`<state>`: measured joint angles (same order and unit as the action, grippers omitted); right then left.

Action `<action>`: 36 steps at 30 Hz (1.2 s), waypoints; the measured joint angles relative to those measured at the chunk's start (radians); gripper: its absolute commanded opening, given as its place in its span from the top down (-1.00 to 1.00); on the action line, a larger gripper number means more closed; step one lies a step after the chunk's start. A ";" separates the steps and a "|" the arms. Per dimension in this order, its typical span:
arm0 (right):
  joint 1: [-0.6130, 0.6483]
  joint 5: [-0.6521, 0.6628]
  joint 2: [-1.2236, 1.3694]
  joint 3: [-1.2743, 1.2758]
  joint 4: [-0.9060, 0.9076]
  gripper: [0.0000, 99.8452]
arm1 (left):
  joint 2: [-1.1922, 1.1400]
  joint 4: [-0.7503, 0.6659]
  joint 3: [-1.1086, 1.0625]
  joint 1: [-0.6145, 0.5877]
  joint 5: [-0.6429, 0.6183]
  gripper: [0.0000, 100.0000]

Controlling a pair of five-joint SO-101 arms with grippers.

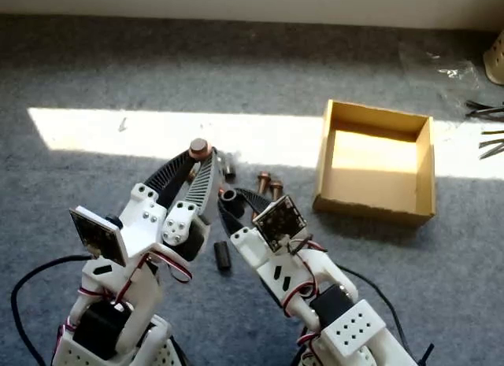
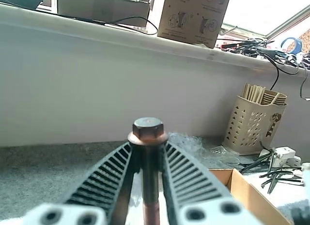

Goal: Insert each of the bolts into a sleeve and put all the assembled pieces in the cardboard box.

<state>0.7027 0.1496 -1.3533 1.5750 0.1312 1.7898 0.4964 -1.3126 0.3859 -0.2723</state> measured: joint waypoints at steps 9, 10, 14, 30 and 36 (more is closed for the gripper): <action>0.002 0.000 0.000 -0.043 0.000 0.99 | 0.000 0.000 -0.002 0.000 0.000 0.98; 0.002 0.000 0.000 -0.048 0.000 0.99 | 0.000 0.000 -0.002 0.000 0.000 0.98; 0.005 0.006 0.000 -0.051 0.000 0.99 | 0.000 0.000 -0.002 0.000 0.000 0.98; 0.011 0.009 0.000 -0.106 0.000 0.99 | 0.000 0.000 -0.002 0.000 0.000 0.98; 0.057 0.098 0.000 -0.106 0.000 0.99 | 0.000 0.000 -0.002 0.000 0.000 0.98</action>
<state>0.7595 0.2478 -1.3533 1.4691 0.1312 1.7898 0.4964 -1.3142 0.3859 -0.2723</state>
